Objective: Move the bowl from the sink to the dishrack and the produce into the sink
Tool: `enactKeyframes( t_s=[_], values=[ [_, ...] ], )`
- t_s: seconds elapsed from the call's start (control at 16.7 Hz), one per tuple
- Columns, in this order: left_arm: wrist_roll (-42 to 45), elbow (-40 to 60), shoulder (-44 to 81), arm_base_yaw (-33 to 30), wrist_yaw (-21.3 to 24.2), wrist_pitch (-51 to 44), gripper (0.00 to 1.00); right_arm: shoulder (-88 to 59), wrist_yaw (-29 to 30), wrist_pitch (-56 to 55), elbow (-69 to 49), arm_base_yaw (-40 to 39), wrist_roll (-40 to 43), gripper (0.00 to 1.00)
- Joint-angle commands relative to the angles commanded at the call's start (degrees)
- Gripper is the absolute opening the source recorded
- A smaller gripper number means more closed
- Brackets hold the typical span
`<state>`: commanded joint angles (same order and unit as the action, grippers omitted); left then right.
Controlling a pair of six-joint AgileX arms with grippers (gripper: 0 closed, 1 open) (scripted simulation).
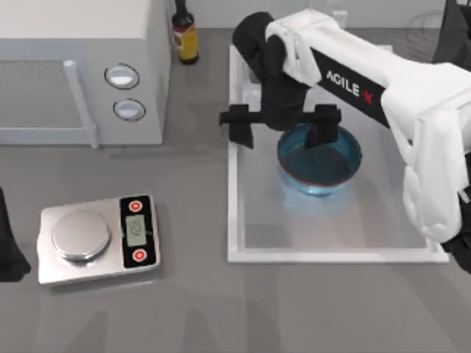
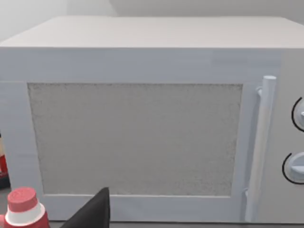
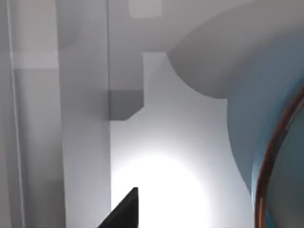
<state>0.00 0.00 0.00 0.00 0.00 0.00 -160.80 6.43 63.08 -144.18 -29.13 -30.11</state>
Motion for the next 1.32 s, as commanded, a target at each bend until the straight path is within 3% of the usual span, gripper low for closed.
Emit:
enactKeyframes(
  t_s=[0.36,1.14,1.32],
  values=[
    [0.0,0.0,0.0,0.0,0.0,0.0,1.0,-3.17,0.0,-3.33,0.55,0.32,0.3,1.0],
    [0.0,0.0,0.0,0.0,0.0,0.0,1.0,-3.17,0.0,-3.33,0.55,0.32,0.3,0.02],
    [0.0,0.0,0.0,0.0,0.0,0.0,1.0,-3.17,0.0,-3.33,0.55,0.32,0.3,0.0]
  ],
)
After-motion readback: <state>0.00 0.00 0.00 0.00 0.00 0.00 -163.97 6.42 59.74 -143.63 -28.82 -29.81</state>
